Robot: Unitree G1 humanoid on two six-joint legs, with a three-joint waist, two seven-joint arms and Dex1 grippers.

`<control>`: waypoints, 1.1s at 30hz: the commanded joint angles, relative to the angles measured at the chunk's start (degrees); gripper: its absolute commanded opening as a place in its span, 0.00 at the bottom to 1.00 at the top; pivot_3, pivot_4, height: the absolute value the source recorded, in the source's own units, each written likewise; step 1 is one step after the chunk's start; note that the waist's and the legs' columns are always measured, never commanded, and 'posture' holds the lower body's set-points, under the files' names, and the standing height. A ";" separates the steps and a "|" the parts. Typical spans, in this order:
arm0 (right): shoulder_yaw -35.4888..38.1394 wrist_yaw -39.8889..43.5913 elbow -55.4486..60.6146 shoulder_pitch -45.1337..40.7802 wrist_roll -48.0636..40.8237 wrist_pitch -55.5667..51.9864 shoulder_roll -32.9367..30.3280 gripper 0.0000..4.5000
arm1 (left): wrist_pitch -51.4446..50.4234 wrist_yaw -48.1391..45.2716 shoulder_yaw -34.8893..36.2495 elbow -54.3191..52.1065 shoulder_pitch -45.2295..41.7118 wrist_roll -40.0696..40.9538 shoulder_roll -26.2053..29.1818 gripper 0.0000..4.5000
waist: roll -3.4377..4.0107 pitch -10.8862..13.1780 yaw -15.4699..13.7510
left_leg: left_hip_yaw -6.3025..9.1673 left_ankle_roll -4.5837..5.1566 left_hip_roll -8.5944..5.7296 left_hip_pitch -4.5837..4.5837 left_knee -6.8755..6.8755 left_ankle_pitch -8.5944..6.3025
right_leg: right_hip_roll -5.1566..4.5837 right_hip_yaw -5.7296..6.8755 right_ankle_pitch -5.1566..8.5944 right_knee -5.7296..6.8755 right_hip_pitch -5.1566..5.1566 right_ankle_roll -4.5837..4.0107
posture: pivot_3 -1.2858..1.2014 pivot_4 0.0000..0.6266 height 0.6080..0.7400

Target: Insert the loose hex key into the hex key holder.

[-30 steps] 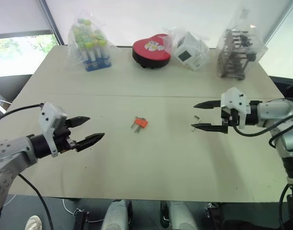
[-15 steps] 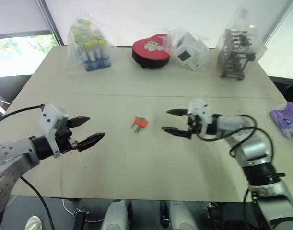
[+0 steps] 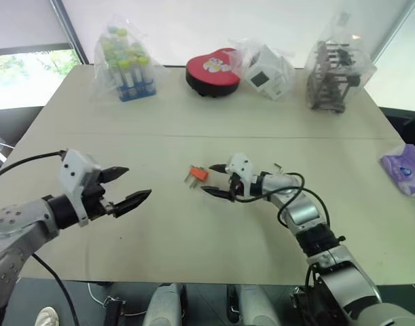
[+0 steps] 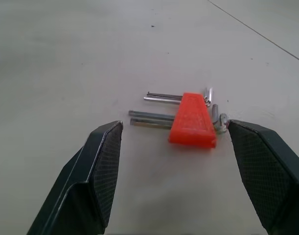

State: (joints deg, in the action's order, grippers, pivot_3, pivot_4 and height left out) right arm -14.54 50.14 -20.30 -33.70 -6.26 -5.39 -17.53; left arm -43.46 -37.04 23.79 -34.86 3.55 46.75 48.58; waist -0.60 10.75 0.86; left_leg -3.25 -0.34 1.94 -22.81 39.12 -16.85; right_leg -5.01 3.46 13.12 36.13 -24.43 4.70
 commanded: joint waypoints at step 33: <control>0.54 -13.27 -5.11 -5.96 16.95 31.54 -2.86 0.22 | -0.76 0.70 -0.79 3.06 -9.49 3.85 -1.17 1.00 | 0.04 0.03 -0.20 | 0.00 -0.09 -0.05 0.02 0.01 0.05 | -0.03 -0.04 -0.01 0.00 0.02 0.00 | 0.52 0.24 1.00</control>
State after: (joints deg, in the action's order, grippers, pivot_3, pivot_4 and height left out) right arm -14.95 40.19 -28.92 -37.16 7.99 19.95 -19.28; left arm -43.87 -36.08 23.12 -32.00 -4.38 48.74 47.23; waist -0.57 10.78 0.67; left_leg -3.25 -0.44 1.87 -22.80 39.13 -16.80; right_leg -5.04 3.42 13.11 36.14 -24.41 4.71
